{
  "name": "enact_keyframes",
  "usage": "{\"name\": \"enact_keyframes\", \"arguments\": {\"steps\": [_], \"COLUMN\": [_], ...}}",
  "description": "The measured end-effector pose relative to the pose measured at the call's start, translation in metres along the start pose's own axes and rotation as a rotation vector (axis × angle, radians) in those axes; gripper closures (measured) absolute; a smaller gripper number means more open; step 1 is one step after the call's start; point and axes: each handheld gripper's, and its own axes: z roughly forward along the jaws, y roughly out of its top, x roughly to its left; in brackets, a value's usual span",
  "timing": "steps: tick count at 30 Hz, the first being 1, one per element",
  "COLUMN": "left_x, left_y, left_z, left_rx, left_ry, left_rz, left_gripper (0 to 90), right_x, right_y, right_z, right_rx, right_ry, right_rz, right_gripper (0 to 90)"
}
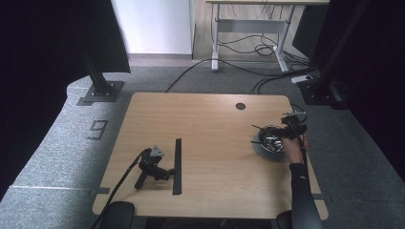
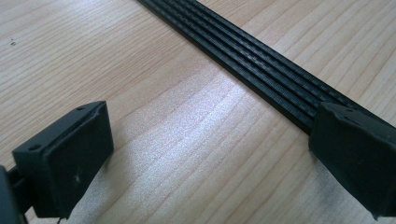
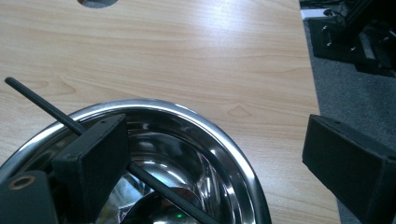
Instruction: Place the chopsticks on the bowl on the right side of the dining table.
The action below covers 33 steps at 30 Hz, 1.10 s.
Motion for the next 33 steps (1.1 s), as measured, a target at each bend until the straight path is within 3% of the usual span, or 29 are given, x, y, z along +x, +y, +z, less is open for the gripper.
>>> {"name": "enact_keyframes", "arguments": {"steps": [17, 30, 33], "left_x": [0.0, 0.0, 0.0], "left_y": [0.0, 0.0, 0.0], "left_z": [0.0, 0.0, 0.0], "left_rx": [0.001, 0.0, 0.0], "left_ry": [0.0, 0.0, 0.0], "left_rz": [0.001, -0.002, 0.0], "left_gripper": [0.0, 0.0, 0.0], "right_x": [0.009, 0.022, 0.023], "right_y": [-0.001, -0.003, -0.002], "right_z": [-0.003, -0.013, -0.02], "right_rx": [0.021, 0.052, 0.035], "right_ry": [0.069, 0.111, 0.12], "right_rz": [-0.037, -0.099, -0.094], "right_gripper": [8.4, 7.9, 6.8]}}
